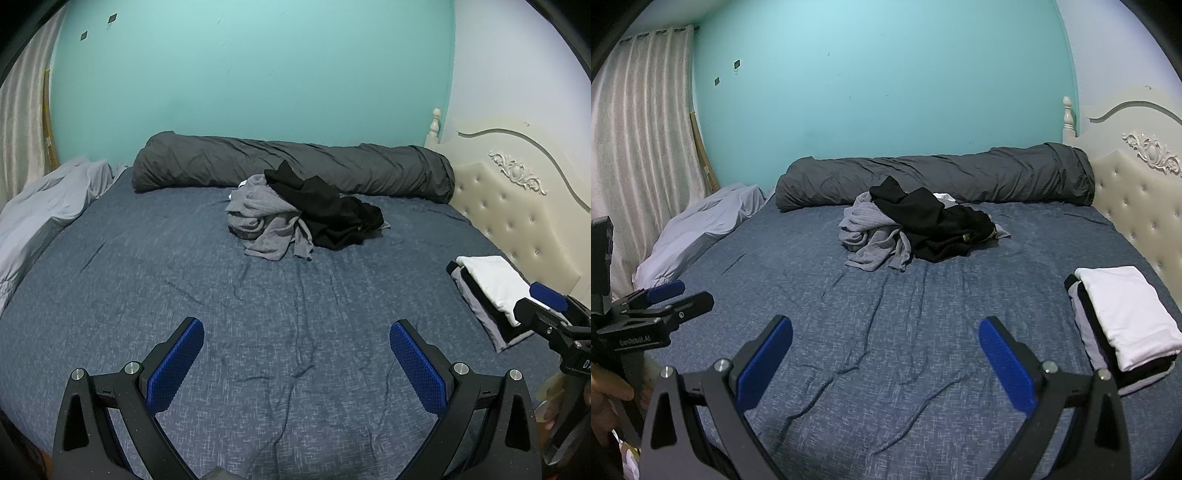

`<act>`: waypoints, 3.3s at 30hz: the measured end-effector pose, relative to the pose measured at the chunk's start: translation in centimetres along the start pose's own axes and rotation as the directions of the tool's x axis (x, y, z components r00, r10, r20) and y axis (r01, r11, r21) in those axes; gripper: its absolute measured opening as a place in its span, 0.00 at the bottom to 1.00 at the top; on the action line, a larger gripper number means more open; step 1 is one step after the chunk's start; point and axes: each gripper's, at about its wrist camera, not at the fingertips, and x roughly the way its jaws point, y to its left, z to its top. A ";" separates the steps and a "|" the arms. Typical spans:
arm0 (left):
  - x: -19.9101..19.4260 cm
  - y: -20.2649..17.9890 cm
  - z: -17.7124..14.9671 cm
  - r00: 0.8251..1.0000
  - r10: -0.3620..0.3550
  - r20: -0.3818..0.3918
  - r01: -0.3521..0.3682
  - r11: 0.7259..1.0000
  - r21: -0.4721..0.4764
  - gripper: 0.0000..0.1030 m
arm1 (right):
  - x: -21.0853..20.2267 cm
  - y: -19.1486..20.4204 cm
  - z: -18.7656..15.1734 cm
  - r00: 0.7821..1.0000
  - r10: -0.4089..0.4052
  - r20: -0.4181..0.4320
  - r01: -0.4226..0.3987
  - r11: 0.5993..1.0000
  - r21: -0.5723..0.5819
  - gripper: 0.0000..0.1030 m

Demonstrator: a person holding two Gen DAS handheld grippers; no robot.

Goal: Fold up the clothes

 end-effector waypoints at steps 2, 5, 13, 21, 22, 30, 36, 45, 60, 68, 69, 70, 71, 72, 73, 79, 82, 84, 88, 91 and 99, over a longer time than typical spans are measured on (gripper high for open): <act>0.0 -0.1 0.1 1.000 0.000 0.002 0.000 1.000 0.002 1.00 | 0.0 0.0 0.0 1.000 -0.001 -0.002 0.001 1.000 0.000 0.98; -0.1 -0.2 0.1 1.000 -0.001 0.004 0.001 1.000 0.002 1.00 | -0.1 -0.1 0.0 1.000 -0.004 -0.001 0.004 1.000 0.000 0.98; -0.1 -0.2 0.1 1.000 -0.001 0.006 0.001 1.000 0.000 1.00 | -0.2 -0.1 0.0 1.000 -0.007 0.003 0.007 1.000 0.001 0.98; 0.0 -0.3 0.1 1.000 0.000 0.007 0.000 1.000 0.000 1.00 | 0.0 -0.2 0.1 1.000 -0.009 0.001 0.009 1.000 0.004 0.98; 0.0 -0.3 0.1 1.000 0.000 0.007 0.000 1.000 0.001 1.00 | 0.0 -0.3 0.1 1.000 -0.009 0.001 0.009 1.000 0.004 0.98; 0.0 -0.5 0.1 1.000 -0.001 0.008 0.001 1.000 -0.001 1.00 | 0.0 -0.2 -0.1 1.000 -0.010 0.004 0.010 1.000 0.003 0.98; 0.0 -0.6 -0.1 1.000 0.001 0.009 -0.001 1.000 -0.002 1.00 | 0.0 -0.2 -0.1 1.000 -0.014 0.002 0.014 1.000 0.004 0.98; 0.1 -0.4 0.0 1.000 0.003 0.011 -0.003 1.000 -0.007 1.00 | 0.0 -0.4 -0.2 1.000 -0.013 0.003 0.013 1.000 0.004 0.98; 4.1 1.4 -0.4 0.999 0.036 -0.020 -0.037 0.998 -0.041 1.00 | 4.2 -0.9 -0.9 0.998 -0.014 -0.061 0.015 1.000 0.016 0.98; 9.1 4.1 -0.4 0.996 0.074 -0.041 -0.077 0.994 -0.078 1.00 | 9.3 -1.1 -1.4 0.994 -0.013 -0.112 0.014 1.000 0.014 0.98; 9.8 4.5 -0.5 0.996 0.078 -0.044 -0.081 0.993 -0.084 1.00 | 10.0 -1.1 -1.4 0.993 -0.012 -0.118 0.014 1.000 0.014 0.98; 10.5 5.0 -0.5 0.996 0.080 -0.046 -0.084 0.992 -0.093 1.00 | 10.8 -1.1 -1.4 0.992 -0.010 -0.125 0.012 1.000 0.016 0.98; 11.2 5.4 -0.5 0.995 0.083 -0.048 -0.087 0.991 -0.102 1.00 | 11.5 -1.0 -1.4 0.991 -0.009 -0.130 0.012 1.000 0.018 0.98; 11.9 5.8 -0.5 0.995 0.086 -0.049 -0.091 0.990 -0.111 1.00 | 12.3 -1.0 -1.4 0.991 -0.009 -0.136 0.011 1.000 0.016 0.98; 12.7 6.3 -0.5 0.995 0.087 -0.051 -0.093 0.988 -0.121 1.00 | 13.1 -0.9 -1.4 0.990 -0.008 -0.143 0.009 1.000 0.012 0.98; 17.5 8.9 -0.9 0.992 0.109 -0.063 -0.118 0.979 -0.164 1.00 | 18.2 -1.1 -1.2 0.986 0.001 -0.169 0.001 1.000 0.007 0.98; 20.1 10.3 -1.1 0.991 0.115 -0.071 -0.126 0.974 -0.188 1.00 | 20.7 -1.1 -1.0 0.985 0.002 -0.175 -0.002 1.000 -0.003 0.98; 21.5 11.2 -1.3 0.990 0.117 -0.074 -0.130 0.971 -0.202 1.00 | 22.6 -1.1 -0.8 0.983 0.006 -0.182 -0.007 1.000 -0.007 0.98; 24.1 12.7 -1.8 0.990 0.114 -0.084 -0.131 0.964 -0.231 1.00 | 26.7 -0.9 -0.5 0.981 0.014 -0.191 -0.018 1.000 -0.019 0.98; 26.0 14.1 -2.3 0.991 0.103 -0.083 -0.121 0.959 -0.255 1.00 | 29.9 -0.5 0.1 0.981 0.027 -0.192 -0.035 0.999 -0.041 0.98; 29.4 17.3 -4.0 0.988 0.112 -0.110 -0.139 0.949 -0.284 1.00 | 37.8 1.9 1.6 0.981 0.061 -0.182 -0.084 0.990 -0.117 0.98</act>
